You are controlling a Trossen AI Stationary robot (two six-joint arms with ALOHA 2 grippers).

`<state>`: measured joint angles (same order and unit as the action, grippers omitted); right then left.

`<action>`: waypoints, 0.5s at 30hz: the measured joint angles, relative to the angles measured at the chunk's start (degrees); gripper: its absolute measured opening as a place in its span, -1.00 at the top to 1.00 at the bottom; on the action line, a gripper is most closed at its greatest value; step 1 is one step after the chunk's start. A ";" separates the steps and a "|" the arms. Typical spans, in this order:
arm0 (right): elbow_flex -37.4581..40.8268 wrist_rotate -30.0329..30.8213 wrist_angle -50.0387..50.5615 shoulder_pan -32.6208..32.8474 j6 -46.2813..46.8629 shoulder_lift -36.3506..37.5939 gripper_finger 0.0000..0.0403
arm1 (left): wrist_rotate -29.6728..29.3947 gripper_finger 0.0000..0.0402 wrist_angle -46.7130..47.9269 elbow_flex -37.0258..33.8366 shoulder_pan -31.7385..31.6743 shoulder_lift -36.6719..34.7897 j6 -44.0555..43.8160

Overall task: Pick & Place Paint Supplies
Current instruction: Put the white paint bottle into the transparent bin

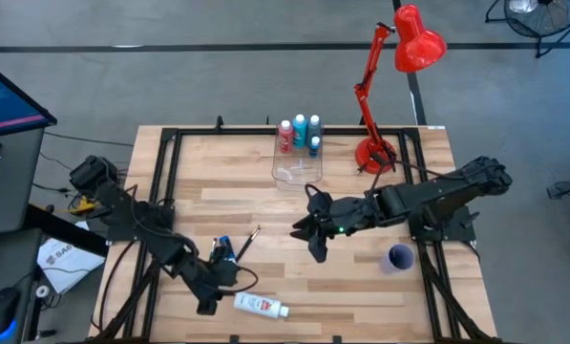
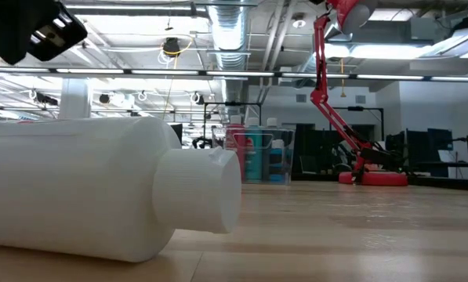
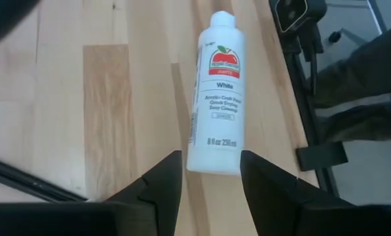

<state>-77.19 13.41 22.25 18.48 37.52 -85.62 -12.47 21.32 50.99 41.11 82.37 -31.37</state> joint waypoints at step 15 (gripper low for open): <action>0.00 0.13 6.56 -0.04 2.48 0.03 0.44 | 1.69 -0.36 -7.63 -1.34 0.05 5.19 11.28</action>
<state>-77.19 13.54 28.82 18.44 40.00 -85.60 -10.78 13.69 49.65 41.17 87.55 -20.09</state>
